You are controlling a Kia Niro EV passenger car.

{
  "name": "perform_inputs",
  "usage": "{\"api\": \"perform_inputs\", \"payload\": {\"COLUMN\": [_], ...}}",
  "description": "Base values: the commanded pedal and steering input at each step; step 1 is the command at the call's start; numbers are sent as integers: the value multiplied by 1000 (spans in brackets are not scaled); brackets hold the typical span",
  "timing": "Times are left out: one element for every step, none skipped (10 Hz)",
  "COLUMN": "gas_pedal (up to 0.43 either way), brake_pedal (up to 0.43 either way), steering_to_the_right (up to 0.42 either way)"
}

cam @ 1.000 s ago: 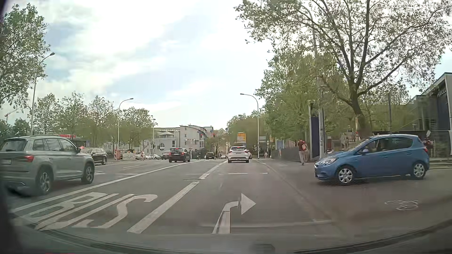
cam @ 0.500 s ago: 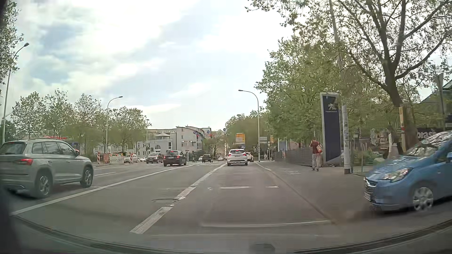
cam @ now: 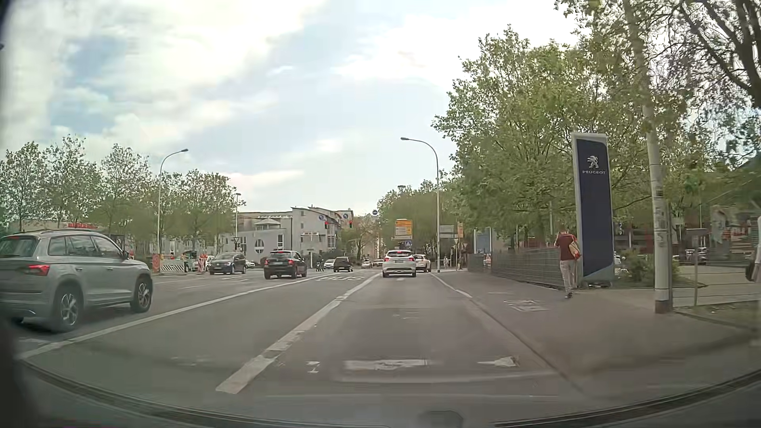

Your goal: Follow the waypoints while adhering to traffic rules and regulations

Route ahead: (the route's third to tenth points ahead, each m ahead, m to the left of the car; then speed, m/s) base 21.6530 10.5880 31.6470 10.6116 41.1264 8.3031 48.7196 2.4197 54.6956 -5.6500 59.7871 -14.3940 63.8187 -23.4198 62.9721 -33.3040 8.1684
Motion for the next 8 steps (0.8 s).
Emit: {"api": "perform_inputs", "payload": {"gas_pedal": [39, 47, 47, 47, 39, 39, 28, 28], "brake_pedal": [18, 18, 18, 18, 18, 18, 18, 18], "steering_to_the_right": [5, 5, 5, 5, 5, 3, 3, 3]}}
